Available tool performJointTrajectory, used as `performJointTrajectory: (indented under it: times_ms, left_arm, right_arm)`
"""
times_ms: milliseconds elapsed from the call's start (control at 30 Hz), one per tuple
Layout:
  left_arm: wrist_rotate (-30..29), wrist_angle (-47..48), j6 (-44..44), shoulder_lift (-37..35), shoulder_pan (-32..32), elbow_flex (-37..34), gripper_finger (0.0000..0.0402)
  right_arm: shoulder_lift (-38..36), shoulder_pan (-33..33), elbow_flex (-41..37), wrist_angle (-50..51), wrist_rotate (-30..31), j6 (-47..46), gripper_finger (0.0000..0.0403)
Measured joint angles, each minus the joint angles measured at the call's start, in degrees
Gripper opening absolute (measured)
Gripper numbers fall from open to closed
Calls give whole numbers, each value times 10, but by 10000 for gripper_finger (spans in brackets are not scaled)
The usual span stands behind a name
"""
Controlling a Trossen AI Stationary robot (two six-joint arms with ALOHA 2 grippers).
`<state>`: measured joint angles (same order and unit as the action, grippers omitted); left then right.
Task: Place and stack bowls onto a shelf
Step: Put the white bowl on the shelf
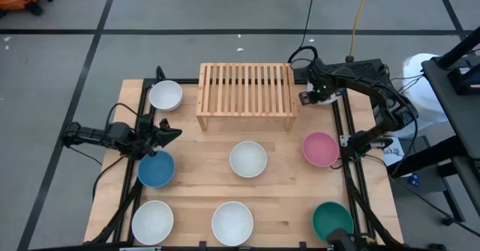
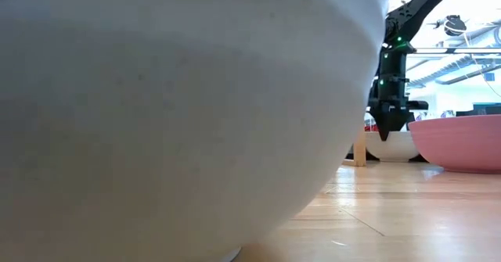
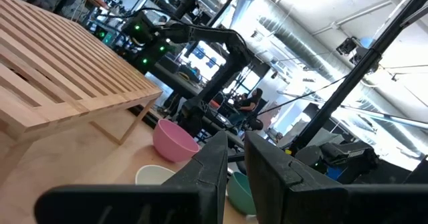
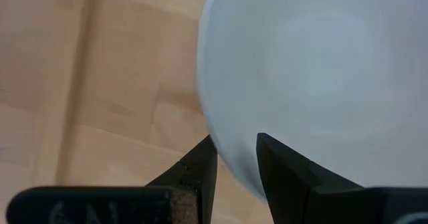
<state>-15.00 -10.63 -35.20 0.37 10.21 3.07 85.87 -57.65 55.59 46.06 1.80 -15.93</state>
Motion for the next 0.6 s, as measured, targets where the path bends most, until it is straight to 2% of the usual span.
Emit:
performJointTrajectory:
  times_ms: [167, 333, 600]
  left_arm:
    - [0, 0, 0, 0, 0, 0, 56]
    - [0, -2, 0, 0, 0, 0, 56]
    - [0, -2, -15, 0, 0, 0, 56]
  right_arm:
    - [17, 0, 0, -2, -1, 3, 84]
    - [16, 0, 2, -12, 1, 33, 15]
    - [2, 0, 1, -8, -1, 61, 3]
